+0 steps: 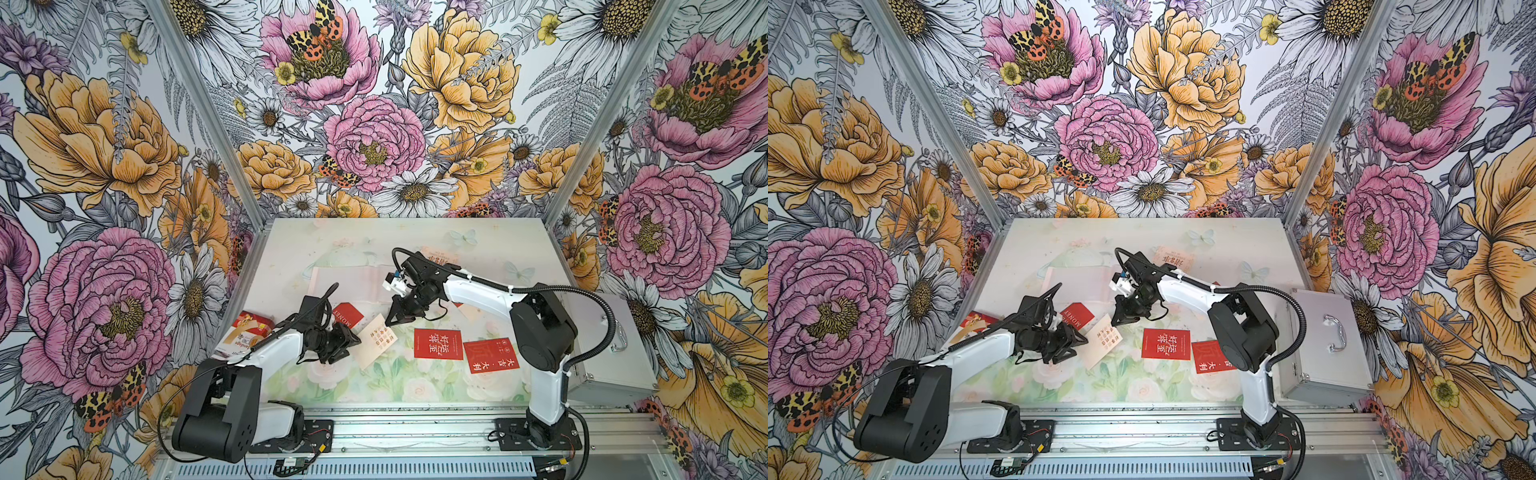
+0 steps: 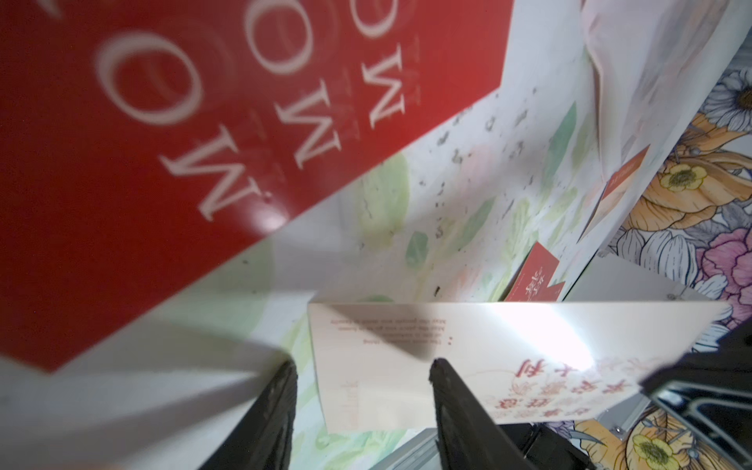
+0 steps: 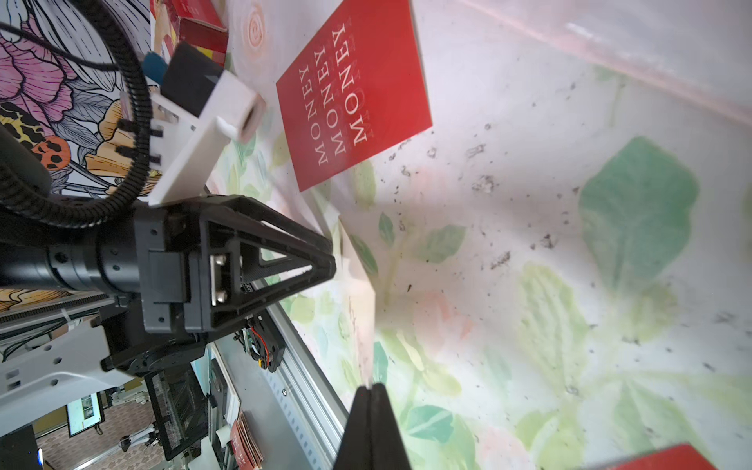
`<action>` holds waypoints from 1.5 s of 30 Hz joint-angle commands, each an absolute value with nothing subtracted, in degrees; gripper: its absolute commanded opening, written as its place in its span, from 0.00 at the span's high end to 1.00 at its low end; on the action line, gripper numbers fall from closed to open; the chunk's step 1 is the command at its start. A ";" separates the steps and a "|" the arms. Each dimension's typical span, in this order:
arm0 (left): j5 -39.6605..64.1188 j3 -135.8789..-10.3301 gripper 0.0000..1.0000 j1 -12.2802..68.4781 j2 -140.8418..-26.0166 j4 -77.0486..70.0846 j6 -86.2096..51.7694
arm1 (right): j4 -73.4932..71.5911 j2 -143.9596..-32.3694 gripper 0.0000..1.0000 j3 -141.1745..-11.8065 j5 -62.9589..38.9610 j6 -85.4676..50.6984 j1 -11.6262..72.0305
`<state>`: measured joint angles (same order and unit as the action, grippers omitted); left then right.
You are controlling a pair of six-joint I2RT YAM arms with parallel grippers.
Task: Place the photos into the photo albums
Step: Pick up the photo at the center of the board, then insert the photo into the photo album.
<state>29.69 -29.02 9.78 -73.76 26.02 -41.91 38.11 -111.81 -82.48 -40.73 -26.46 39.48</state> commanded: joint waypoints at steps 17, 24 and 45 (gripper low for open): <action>31.15 -47.17 0.44 -7.13 -74.95 28.94 -35.27 | 32.82 -102.65 1.00 -86.80 -40.55 -29.36 29.09; 32.96 -58.48 0.45 -6.83 -84.35 28.93 -35.83 | 27.49 -103.25 1.00 -86.77 -33.94 -35.15 27.08; 24.30 -86.70 0.49 -1.94 -110.00 43.63 -24.41 | 12.40 -110.21 1.00 -82.14 -27.03 -46.89 25.91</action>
